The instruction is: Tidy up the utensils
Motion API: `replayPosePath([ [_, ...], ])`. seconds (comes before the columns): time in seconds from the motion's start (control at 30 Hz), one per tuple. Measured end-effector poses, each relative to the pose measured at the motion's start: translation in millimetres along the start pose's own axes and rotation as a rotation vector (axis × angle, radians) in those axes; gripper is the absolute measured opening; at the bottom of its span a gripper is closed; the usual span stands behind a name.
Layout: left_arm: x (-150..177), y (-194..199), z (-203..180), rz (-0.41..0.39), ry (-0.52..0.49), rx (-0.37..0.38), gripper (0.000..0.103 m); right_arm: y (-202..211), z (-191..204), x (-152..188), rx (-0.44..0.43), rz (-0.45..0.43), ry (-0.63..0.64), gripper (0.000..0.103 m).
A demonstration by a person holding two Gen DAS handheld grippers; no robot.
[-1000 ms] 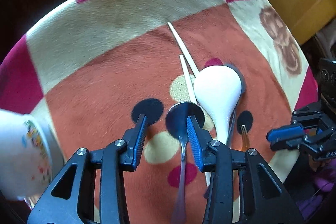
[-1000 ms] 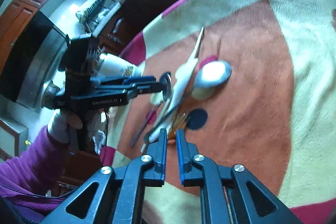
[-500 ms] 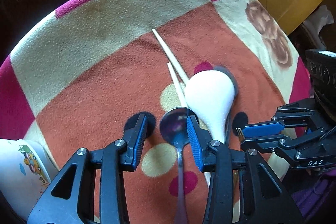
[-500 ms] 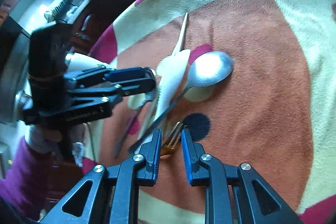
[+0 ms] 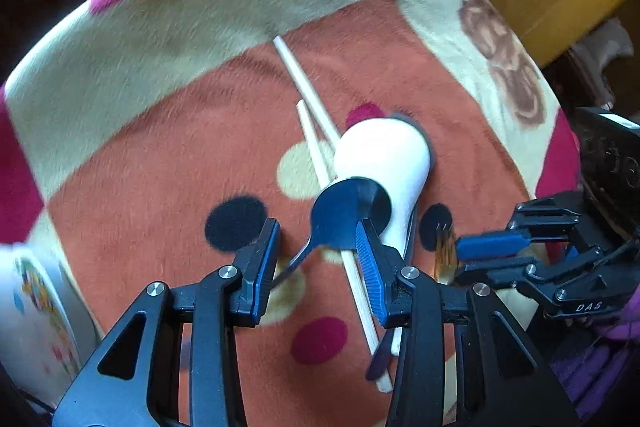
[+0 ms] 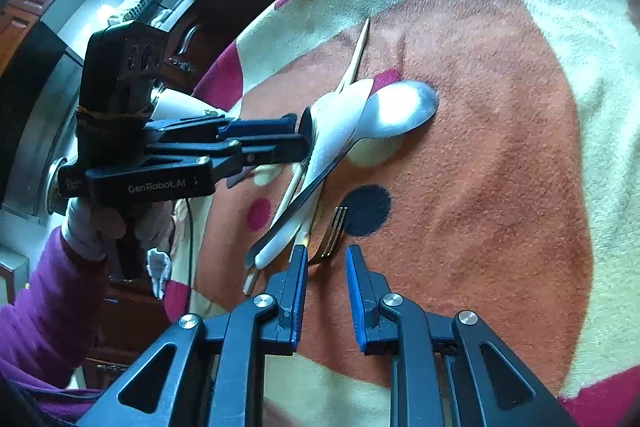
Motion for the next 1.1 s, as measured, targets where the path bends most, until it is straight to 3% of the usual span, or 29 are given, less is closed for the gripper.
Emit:
replayPosePath([
  [0.13, 19.2, 5.9, -9.9, -0.001, 0.048, -0.025, 0.038, 6.6, -4.0, -1.3, 0.033, -0.015, 0.022, 0.018],
  [0.3, 20.9, 12.8, -18.5, -0.046, -0.003, -0.110, 0.038, 9.2, -9.5, -5.0, 0.011, -0.016, 0.021, 0.018],
  [0.5, 7.6, 2.9, -27.6, -0.029, -0.142, -0.032, 0.039, 6.0, -10.9, -5.1, -0.019, -0.015, 0.000, 0.018],
  [0.83, 3.5, 3.8, -33.5, 0.012, -0.249, 0.101, 0.039, 1.5, -13.4, -6.3, -0.076, -0.012, 0.038, 0.018],
  [0.93, 5.3, 4.5, -33.9, 0.015, -0.236, 0.145, 0.039, 0.8, -14.5, -5.5, -0.094, -0.010, 0.038, 0.018],
  [1.03, 7.7, 4.0, -34.7, 0.033, -0.193, 0.246, 0.039, 2.4, -18.5, -4.6, -0.113, -0.006, 0.012, 0.018],
  [1.1, 10.9, 1.0, -34.4, 0.034, -0.182, 0.216, 0.040, 3.6, -17.6, -3.0, -0.112, -0.001, 0.020, 0.018],
])
Point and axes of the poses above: each gripper's, at about its wrist camera, not at the fingertips, and y roughly against the way its jaws point, z to its left, x to its underside, the point moved 2 cm from there along -y, roughly the way its jaws point, and after that the axes turned 6 degrees about -z, right-handed, at the moved point
